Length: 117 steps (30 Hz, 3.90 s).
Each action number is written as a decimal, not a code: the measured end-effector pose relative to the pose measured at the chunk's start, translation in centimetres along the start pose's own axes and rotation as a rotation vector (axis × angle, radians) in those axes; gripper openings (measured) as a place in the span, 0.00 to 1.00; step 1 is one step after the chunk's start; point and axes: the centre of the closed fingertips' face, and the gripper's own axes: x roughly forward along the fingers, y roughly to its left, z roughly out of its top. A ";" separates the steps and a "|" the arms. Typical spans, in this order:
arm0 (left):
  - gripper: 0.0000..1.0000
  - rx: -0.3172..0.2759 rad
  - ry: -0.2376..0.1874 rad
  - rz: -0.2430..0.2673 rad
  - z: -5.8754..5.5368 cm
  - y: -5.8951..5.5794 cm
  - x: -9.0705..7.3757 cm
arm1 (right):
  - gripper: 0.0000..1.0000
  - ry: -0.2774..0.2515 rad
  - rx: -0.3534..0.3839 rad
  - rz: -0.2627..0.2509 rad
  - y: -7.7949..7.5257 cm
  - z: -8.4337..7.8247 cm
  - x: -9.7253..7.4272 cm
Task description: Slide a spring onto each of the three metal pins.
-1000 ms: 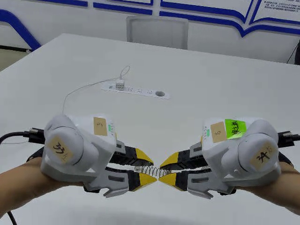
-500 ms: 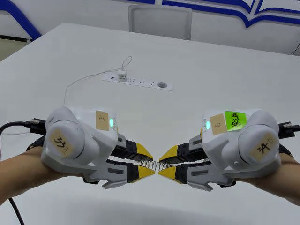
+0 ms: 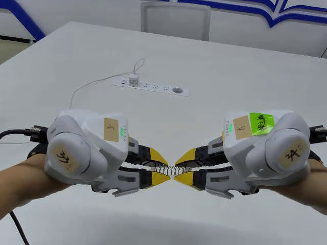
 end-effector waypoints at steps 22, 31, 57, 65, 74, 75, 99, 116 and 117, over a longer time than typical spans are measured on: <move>0.10 0.008 -0.015 0.044 0.7 0.6 -0.6 | 0.13 -0.107 0.239 -0.003 -0.5 -0.1 -0.6; 0.10 0.007 -0.010 0.060 0.6 0.8 -0.7 | 0.11 -0.204 0.325 0.006 -0.9 1.5 -1.5; 0.11 -0.080 -0.067 0.156 0.2 2.5 -1.3 | 0.11 -0.303 0.369 -0.003 -1.9 5.3 -0.9; 0.23 -0.153 -0.071 0.204 -0.7 3.5 -2.4 | 0.11 -0.313 0.380 -0.034 -3.8 6.2 -0.9; 0.36 -0.237 -0.053 0.202 -2.1 3.5 -2.9 | 0.11 -0.272 0.376 -0.050 -5.2 4.9 -0.3; 0.38 -0.238 -0.054 0.204 -2.2 3.4 -3.0 | 0.11 -0.264 0.376 -0.051 -5.3 4.7 -0.2; 0.86 -0.450 -0.038 0.279 -6.1 4.2 -3.6 | 0.11 -0.057 0.325 -0.071 -7.5 0.4 4.4; 1.00 -0.486 0.014 0.350 -8.8 4.7 -4.9 | 0.11 0.038 0.333 -0.034 -8.1 -2.1 7.5; 1.00 -0.489 0.015 0.352 -8.9 4.7 -5.0 | 0.11 0.040 0.331 -0.031 -8.1 -2.1 7.6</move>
